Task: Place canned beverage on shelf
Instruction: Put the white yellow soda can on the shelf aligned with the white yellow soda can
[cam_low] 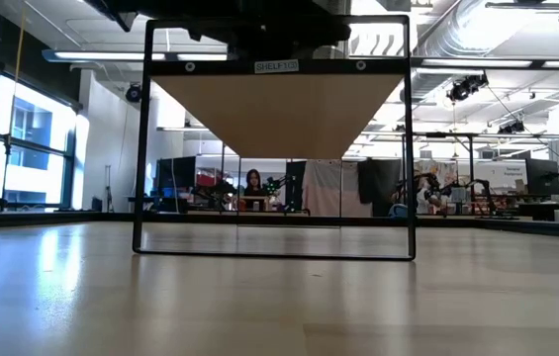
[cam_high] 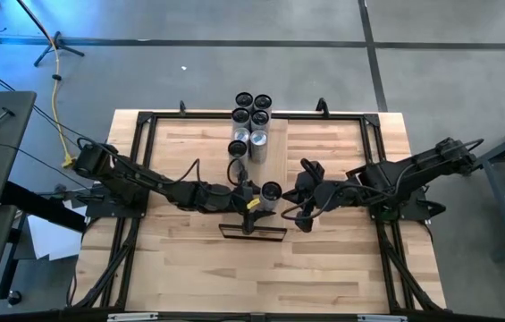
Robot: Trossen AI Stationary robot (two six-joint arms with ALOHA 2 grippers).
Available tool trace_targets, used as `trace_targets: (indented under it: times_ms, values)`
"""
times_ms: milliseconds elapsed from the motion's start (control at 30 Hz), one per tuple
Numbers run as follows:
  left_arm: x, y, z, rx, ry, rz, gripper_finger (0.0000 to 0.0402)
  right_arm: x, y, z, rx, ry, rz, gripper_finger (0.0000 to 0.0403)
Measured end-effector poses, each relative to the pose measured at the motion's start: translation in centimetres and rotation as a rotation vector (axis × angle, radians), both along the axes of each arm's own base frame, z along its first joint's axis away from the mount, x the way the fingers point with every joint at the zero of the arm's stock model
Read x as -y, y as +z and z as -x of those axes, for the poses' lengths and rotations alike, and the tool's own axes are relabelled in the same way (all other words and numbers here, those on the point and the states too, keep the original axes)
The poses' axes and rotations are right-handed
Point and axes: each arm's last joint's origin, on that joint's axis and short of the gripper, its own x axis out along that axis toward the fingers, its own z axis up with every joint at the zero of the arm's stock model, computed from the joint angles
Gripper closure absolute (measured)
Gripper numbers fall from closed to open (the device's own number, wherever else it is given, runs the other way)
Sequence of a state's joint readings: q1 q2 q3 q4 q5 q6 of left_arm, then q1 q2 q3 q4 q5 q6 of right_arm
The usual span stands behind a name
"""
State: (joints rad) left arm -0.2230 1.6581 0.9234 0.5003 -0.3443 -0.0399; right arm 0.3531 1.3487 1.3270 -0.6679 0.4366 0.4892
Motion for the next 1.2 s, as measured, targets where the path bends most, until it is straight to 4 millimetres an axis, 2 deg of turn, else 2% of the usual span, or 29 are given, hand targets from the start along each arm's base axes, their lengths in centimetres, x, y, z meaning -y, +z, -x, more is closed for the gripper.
trace_targets:
  times_ms: [200, 500, 667, 833, 1200]
  values:
    - [0.0, 0.0, 0.0, 0.000, -0.002, 0.001, 0.0149, 0.0, 0.0, 0.0, 0.000, 0.001, 0.000, 0.0402]
    - [0.0, 0.2, 0.0, -0.001, -0.013, -0.044, 0.0077, 0.0, 0.0, 0.0, -0.001, 0.002, 0.000, 0.0402]
    - [-0.1, 0.9, 0.5, 0.000, -0.017, -0.056, 0.0044, 0.0, 0.0, 0.0, -0.002, 0.004, 0.002, 0.0402]
    - [-0.3, 2.5, 1.6, -0.012, -0.018, -0.061, 0.0028, 0.0, 0.0, 0.0, -0.008, 0.028, 0.035, 0.0402]
    - [-0.2, 5.5, 5.4, -0.094, -0.046, -0.056, 0.0027, 0.0, 0.0, 0.0, -0.017, 0.052, 0.067, 0.0402]
